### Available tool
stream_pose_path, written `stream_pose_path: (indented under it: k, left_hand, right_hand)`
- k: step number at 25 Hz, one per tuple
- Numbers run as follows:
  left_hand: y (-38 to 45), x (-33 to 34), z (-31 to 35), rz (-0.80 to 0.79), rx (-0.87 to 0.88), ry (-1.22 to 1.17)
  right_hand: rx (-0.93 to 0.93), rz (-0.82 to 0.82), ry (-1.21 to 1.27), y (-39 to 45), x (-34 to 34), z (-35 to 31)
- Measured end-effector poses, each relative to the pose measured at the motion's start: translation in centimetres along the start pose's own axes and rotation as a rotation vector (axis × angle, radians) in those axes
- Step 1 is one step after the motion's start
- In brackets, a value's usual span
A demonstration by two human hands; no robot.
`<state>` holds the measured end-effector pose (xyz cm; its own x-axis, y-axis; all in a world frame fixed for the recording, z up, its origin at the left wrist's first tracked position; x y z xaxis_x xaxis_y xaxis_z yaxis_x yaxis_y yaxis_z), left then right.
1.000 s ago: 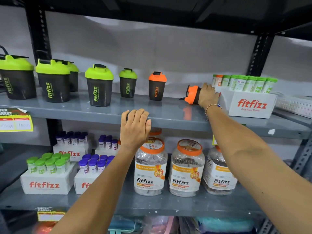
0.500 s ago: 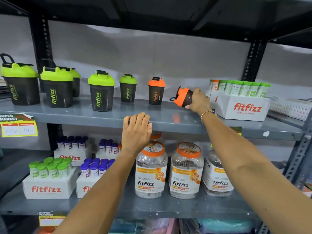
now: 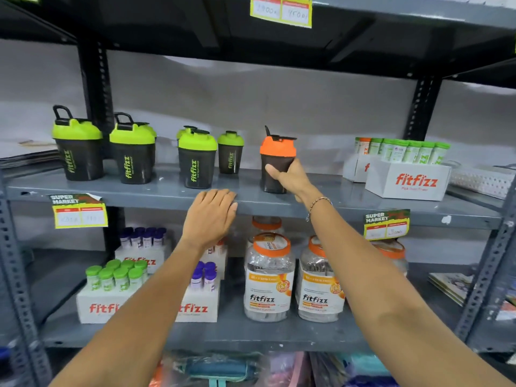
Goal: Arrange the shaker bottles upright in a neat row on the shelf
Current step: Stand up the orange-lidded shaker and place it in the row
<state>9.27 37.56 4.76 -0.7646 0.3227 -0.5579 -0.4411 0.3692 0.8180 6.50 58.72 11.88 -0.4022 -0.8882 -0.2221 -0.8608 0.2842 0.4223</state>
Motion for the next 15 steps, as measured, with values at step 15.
stream_pose_path:
  k: [15]
  left_hand:
    - [-1.4, 0.9, -2.5, 0.041, -0.079, -0.059]
  right_hand:
    - [0.153, -0.143, -0.061, 0.4, 3.7, 0.4]
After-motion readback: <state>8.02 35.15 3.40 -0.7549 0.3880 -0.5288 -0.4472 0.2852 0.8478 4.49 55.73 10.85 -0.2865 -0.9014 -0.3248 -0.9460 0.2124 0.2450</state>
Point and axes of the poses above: each hand's wrist, its own y-axis towards the middle knuckle, its own x-axis out of the palm, z = x × y, the point moved 4 cm from there along y, towards the middle knuckle, and after that the axes turned 2 degrees about -x, right-handed, at the moved point
